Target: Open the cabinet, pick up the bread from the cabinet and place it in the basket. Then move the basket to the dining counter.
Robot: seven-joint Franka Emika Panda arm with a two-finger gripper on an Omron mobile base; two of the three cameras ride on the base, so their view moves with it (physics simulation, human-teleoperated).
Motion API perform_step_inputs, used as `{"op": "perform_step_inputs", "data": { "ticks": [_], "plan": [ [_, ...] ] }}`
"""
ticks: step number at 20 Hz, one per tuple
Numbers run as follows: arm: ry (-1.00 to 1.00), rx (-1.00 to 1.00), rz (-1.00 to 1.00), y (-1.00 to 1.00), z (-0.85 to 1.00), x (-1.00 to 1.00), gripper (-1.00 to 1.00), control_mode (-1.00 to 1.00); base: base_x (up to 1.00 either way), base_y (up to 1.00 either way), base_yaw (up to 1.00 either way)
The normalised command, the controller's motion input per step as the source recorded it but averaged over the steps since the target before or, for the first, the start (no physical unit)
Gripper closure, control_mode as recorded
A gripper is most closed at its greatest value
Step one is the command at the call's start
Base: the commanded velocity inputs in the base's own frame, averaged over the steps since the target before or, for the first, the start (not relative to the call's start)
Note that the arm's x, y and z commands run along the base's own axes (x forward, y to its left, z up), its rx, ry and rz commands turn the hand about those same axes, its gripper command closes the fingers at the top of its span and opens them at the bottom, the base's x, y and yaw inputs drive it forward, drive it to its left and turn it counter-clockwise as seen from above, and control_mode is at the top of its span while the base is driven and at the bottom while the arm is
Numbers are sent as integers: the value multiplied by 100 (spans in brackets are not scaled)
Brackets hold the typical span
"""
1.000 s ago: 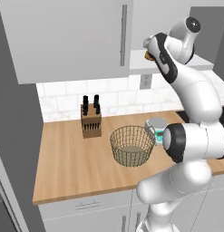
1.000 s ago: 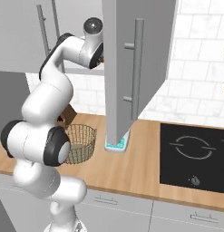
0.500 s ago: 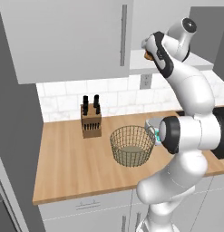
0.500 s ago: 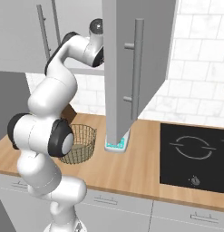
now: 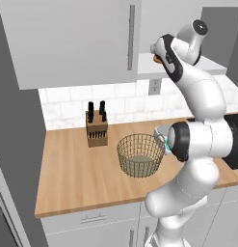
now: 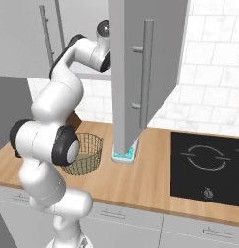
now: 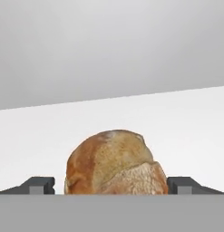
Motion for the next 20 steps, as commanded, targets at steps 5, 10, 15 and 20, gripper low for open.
{"op": "perform_step_inputs", "data": {
  "ticks": [5, 10, 15, 20],
  "plan": [
    [0, -7, 4, 0, -50, 16, 100, -100, 0, 0, 0],
    [-1, -6, 5, 0, -41, -4, 100, -100, 0, 0, 0],
    [-8, -6, 5, 12, -3, -57, 100, -100, 0, 0, 0],
    [-7, -7, 1, 43, 0, -100, 100, -100, 0, 0, 0]
  ]
}}
